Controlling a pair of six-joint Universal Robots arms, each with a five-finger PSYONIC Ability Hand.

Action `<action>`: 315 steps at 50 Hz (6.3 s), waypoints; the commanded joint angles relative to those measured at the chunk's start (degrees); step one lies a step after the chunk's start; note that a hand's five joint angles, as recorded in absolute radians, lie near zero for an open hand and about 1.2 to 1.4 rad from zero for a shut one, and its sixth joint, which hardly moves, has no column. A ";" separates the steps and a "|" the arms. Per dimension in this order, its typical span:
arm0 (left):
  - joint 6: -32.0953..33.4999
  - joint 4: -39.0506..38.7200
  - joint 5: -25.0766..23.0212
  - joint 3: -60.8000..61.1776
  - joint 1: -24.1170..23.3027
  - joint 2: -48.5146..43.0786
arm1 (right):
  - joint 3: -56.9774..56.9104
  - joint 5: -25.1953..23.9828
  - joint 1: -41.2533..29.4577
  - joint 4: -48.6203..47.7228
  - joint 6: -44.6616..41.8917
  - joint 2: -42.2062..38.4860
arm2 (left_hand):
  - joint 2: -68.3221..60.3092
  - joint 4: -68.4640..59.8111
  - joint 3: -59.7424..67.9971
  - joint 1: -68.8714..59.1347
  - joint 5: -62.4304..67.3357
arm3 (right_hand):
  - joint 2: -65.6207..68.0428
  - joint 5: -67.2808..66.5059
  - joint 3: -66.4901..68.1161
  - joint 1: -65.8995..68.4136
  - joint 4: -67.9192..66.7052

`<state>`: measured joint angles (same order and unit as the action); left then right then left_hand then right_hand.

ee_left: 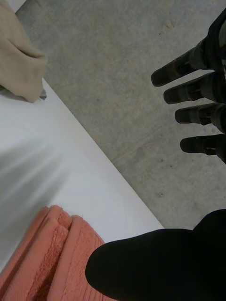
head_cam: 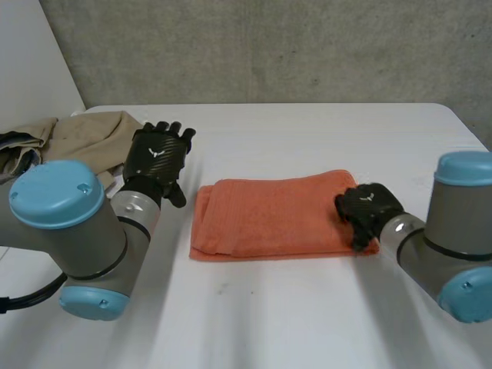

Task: Fold the laundry.

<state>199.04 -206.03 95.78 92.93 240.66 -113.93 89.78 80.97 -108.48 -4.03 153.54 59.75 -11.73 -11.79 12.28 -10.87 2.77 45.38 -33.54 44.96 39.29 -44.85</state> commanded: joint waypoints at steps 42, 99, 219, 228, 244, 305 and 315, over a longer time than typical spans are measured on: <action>-0.23 0.28 -0.06 5.86 3.32 5.56 | -6.40 -1.57 -0.01 -4.50 10.30 4.14 | 1.73 1.79 -2.28 0.87 -2.77 | -32.97 31.13 -32.55 -26.88 32.44; -0.14 0.28 -0.15 7.00 3.06 5.12 | 4.35 -12.94 12.16 -9.16 -1.40 -2.27 | 1.73 1.79 -2.28 0.87 -2.77 | 34.62 -36.46 35.04 40.71 -35.15; -8.93 37.02 -33.64 -19.37 2.18 7.94 | -10.41 2.35 -13.95 -3.53 39.56 -11.76 | 0.51 0.56 -1.05 -0.35 -1.55 | -16.80 14.96 -16.38 -10.71 16.27; -8.93 37.02 -33.64 -19.28 2.18 7.85 | -15.77 4.11 -14.83 -3.36 39.73 -14.48 | 0.51 0.56 -1.05 -0.35 -1.55 | -14.27 12.43 -13.85 -8.18 13.74; -9.02 37.02 -33.73 -19.19 2.09 7.76 | -20.87 4.37 -14.83 -3.18 42.02 -17.65 | 0.51 0.56 -1.05 -0.35 -1.55 | 34.62 -36.46 35.04 40.71 -35.15; -9.11 36.31 -33.64 -19.28 1.56 4.86 | -78.80 10.62 34.29 19.31 16.11 -42.80 | 0.68 0.73 -1.22 -0.18 -1.72 | -35.38 33.54 -34.96 -29.29 34.85; -10.16 36.31 -33.64 -19.37 1.83 5.74 | -77.56 12.63 38.52 20.12 -17.01 -40.33 | 0.85 0.90 -1.39 -0.02 -1.89 | -35.38 33.54 -34.96 -29.29 34.85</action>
<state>189.35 -169.72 62.14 73.65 242.31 -108.74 11.84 91.59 -71.88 16.54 160.19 18.00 -11.73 -11.78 12.31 -10.88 2.76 12.85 -4.12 12.57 11.81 -13.69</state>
